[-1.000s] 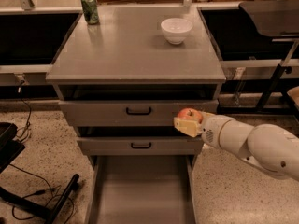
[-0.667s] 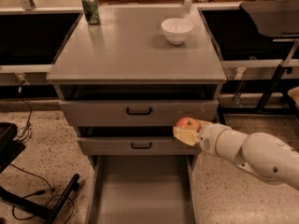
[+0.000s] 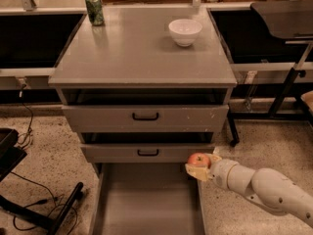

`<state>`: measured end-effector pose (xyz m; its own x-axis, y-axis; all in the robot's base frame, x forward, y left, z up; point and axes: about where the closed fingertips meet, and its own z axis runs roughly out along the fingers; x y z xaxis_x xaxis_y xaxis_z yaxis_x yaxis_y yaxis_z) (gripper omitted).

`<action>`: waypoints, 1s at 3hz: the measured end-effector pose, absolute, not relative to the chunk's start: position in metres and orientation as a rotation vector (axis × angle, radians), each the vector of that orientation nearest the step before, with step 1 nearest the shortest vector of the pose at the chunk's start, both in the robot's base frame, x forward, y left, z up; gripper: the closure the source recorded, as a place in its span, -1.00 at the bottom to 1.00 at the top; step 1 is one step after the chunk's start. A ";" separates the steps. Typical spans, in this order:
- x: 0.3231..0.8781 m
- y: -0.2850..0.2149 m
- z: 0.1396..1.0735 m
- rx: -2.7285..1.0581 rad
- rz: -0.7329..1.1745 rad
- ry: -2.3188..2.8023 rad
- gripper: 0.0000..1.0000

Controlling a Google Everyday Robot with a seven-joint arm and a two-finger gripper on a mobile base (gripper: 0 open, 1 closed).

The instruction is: Place apple into bottom drawer

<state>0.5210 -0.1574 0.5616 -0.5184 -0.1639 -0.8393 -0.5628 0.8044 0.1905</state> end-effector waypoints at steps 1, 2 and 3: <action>0.516 -0.178 0.509 -0.527 0.605 2.105 1.00; 0.513 -0.189 0.469 -0.477 0.647 2.148 1.00; 0.517 -0.183 0.464 -0.494 0.648 2.158 1.00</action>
Offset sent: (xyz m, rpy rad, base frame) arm -0.0119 -0.0505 -0.1343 0.0917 0.1506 -0.0399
